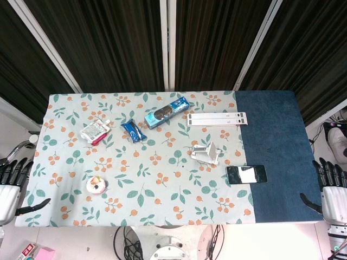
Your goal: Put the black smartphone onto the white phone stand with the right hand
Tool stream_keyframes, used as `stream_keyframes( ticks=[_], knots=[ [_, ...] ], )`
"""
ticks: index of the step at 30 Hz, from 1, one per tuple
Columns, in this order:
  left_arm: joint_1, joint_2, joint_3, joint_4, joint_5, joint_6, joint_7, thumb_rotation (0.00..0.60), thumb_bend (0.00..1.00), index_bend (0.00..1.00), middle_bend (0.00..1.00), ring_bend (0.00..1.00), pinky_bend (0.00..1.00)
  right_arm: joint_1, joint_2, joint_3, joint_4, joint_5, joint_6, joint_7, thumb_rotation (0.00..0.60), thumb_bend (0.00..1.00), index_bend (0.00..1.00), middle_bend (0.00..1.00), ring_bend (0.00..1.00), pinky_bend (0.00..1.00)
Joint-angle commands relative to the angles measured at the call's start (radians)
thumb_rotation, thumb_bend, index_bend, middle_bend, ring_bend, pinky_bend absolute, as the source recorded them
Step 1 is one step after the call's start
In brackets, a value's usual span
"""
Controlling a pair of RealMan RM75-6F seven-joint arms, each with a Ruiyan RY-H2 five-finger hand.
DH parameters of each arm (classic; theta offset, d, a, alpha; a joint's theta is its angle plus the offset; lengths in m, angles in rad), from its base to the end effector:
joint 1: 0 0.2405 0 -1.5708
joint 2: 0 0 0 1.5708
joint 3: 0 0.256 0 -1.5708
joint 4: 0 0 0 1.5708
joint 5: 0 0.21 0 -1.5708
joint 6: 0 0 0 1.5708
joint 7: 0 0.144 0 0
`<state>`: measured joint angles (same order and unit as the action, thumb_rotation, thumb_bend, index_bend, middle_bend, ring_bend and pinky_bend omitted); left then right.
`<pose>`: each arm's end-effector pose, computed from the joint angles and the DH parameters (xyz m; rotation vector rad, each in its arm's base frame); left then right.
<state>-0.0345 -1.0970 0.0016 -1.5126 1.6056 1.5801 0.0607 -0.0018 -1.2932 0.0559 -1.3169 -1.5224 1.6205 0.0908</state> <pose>-0.3243 0.1548 0.1747 -1.4751 -0.7217 -0.8119 -0.3530 -0.1537 0.1473 1.2797 -0.8139 0.9146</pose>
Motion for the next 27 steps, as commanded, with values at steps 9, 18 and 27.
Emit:
stream_keyframes(
  ticks=[9,18,27],
  knots=[
    [0.006,0.003,0.005,-0.003,0.007,0.009,-0.016,0.159,0.00,0.05,0.04,0.00,0.12,0.003,0.004,0.001,-0.012,-0.009,-0.009,-0.008,0.600,0.06,0.00,0.00,0.00,0.00],
    [0.011,0.006,0.000,0.013,-0.014,0.006,-0.041,0.161,0.01,0.05,0.04,0.00,0.12,0.017,0.011,0.000,-0.041,-0.013,-0.038,-0.027,0.600,0.06,0.00,0.00,0.00,0.00],
    [0.009,-0.008,0.002,0.029,-0.010,0.002,-0.048,0.157,0.01,0.05,0.04,0.00,0.12,0.041,0.037,-0.011,-0.117,-0.005,-0.107,-0.103,0.600,0.06,0.00,0.00,0.00,0.00]
  ],
)
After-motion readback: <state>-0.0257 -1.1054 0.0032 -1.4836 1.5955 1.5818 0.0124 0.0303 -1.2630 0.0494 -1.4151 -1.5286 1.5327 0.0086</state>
